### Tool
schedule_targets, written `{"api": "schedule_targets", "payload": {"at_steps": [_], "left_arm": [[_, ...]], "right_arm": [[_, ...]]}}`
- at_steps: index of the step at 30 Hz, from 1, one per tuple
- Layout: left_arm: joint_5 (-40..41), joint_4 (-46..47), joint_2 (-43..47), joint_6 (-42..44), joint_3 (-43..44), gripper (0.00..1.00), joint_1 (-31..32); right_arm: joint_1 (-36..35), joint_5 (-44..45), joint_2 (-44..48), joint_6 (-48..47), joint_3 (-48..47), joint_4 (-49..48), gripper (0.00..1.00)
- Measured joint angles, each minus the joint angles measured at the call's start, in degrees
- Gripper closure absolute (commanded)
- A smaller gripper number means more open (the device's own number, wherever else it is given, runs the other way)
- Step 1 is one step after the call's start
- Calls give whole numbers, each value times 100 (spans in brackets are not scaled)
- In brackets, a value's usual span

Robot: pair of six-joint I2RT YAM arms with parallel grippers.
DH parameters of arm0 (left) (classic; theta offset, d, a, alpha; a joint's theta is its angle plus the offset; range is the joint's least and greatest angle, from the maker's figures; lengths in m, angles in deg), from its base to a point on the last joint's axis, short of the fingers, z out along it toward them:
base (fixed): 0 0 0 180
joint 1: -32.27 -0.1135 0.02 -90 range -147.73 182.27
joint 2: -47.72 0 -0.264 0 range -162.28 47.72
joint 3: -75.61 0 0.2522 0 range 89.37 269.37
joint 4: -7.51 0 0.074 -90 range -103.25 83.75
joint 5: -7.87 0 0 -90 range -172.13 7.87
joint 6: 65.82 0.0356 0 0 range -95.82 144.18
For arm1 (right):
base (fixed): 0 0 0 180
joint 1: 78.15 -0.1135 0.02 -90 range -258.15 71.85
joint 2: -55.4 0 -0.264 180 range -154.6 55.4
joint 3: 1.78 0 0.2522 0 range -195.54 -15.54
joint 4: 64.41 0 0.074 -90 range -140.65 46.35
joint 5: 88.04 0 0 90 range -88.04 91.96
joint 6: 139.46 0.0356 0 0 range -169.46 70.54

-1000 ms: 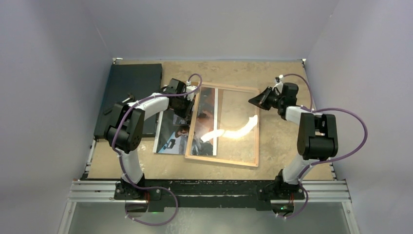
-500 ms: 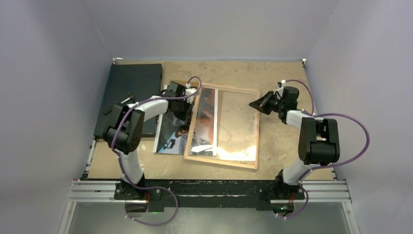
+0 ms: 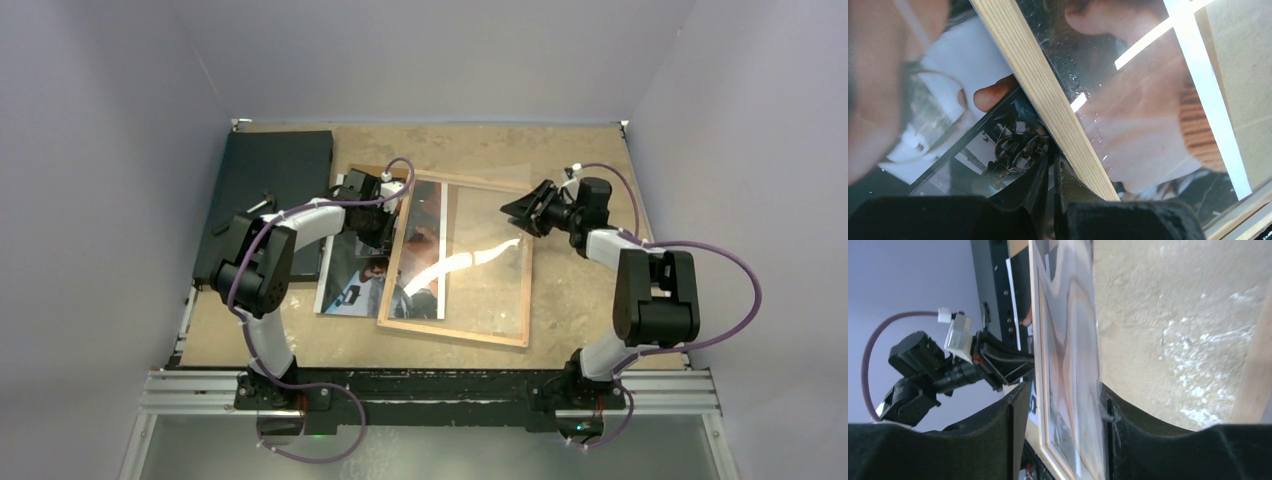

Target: Put the photo into the frame

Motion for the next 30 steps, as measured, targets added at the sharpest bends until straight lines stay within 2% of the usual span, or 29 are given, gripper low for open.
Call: {"api": "schedule_targets", "payload": {"at_steps": [3, 13, 16, 18, 20, 30], "left_arm": [[-7, 0, 0, 0, 0, 95, 0], [-15, -7, 0, -2, 0, 96, 2], [-15, -11, 0, -4, 0, 97, 2], [-20, -15, 0, -4, 0, 97, 2], [-28, -26, 0, -4, 0, 97, 2], [-50, -87, 0, -4, 2, 98, 2]], "right_arm": [[-63, -146, 101, 0, 179, -7, 43], [-92, -378, 522, -219, 367, 219, 45], [-94, -348, 750, -448, 306, 584, 54], [-94, -308, 874, -579, 199, 855, 64], [-105, -223, 999, -634, 138, 988, 69], [-417, -142, 1161, -433, -153, 1209, 43]]}}
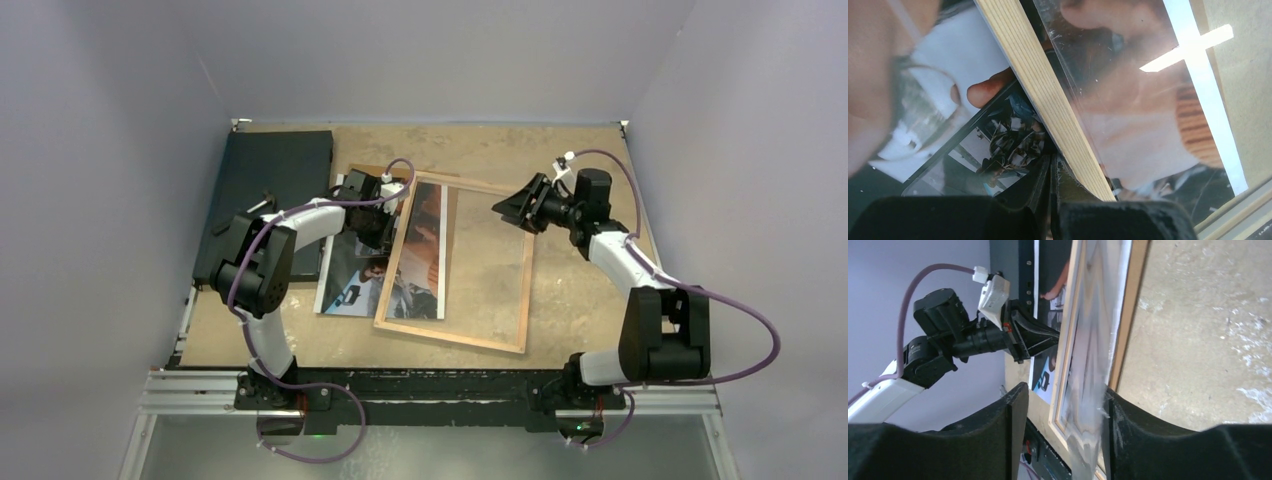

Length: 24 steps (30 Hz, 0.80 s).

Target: Put the photo into the frame

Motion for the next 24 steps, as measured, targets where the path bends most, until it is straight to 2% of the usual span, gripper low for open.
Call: {"api": "schedule_targets", "payload": {"at_steps": [6, 14, 19, 24], "left_arm": [[-15, -15, 0, 0, 2, 99, 0], [-35, -42, 0, 0, 4, 100, -4], [-74, -55, 0, 0, 4, 100, -31], [-116, -94, 0, 0, 4, 100, -39]], "right_arm": [[-94, -109, 120, 42, -157, 46, 37], [-94, -328, 426, 85, -127, 52, 38], [-96, -247, 564, 96, -96, 170, 50], [-142, 48, 743, 4, -120, 516, 81]]}}
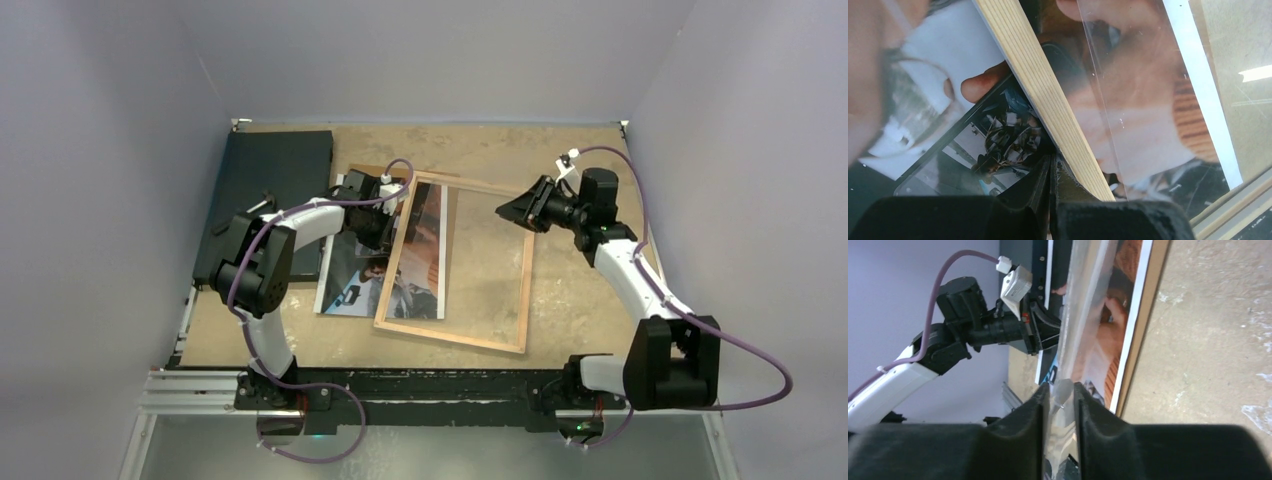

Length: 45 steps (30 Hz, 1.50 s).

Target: Put the photo into the frame

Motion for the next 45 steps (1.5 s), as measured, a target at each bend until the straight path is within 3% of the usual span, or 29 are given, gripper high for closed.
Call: {"api": "schedule_targets", "payload": {"at_steps": [3, 5, 15, 27, 45], "left_arm": [[-15, -31, 0, 0, 0, 100, -2], [-24, -37, 0, -2, 2, 100, -13], [-63, -109, 0, -2, 31, 100, -28], [-284, -210, 0, -153, 31, 100, -267], [-308, -223, 26, -164, 31, 100, -291]], "right_arm": [[-55, 203, 7, -61, -90, 221, 96], [-87, 334, 7, -87, -160, 321, 100], [-107, 393, 9, 293, -437, 313, 100], [-109, 302, 481, 1646, -35, -470, 100], [-111, 345, 614, 1591, 422, -227, 100]]}}
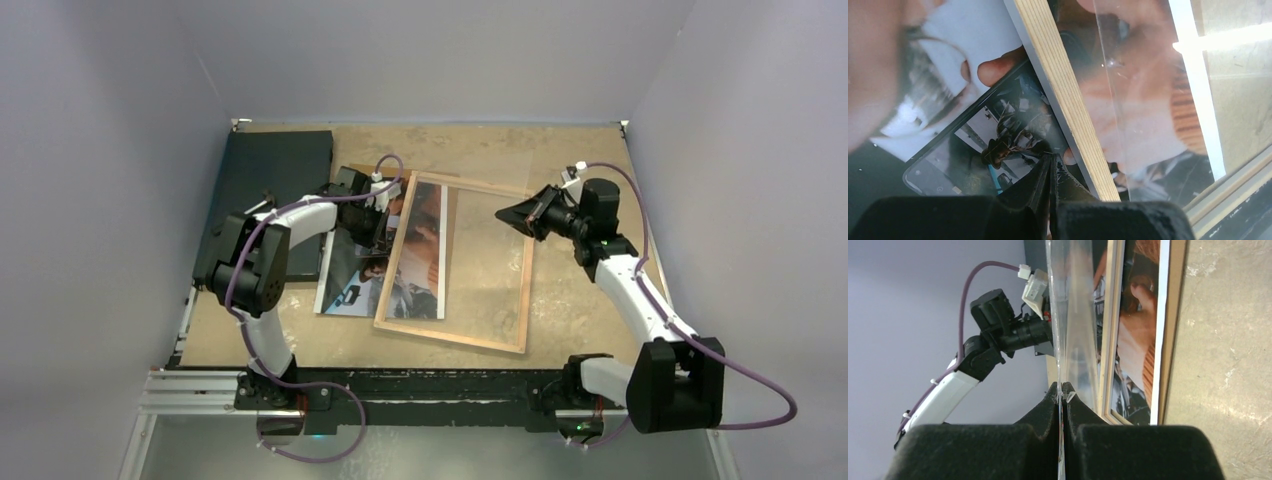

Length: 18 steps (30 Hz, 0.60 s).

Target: Put the photo into the frame

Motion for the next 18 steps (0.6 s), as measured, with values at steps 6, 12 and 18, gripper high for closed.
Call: {"api": "schedule_targets", "payload": {"at_steps": [6, 12, 18], "left_arm": [[0, 0, 59, 0, 0, 100, 0], [-7, 0, 61, 0, 0, 100, 0], [-11, -2, 61, 0, 0, 100, 0]], "right_arm": [[17, 11, -74, -79, 81, 9, 100], [146, 11, -74, -151, 90, -7, 100], [262, 90, -125, -238, 90, -85, 100]]}}
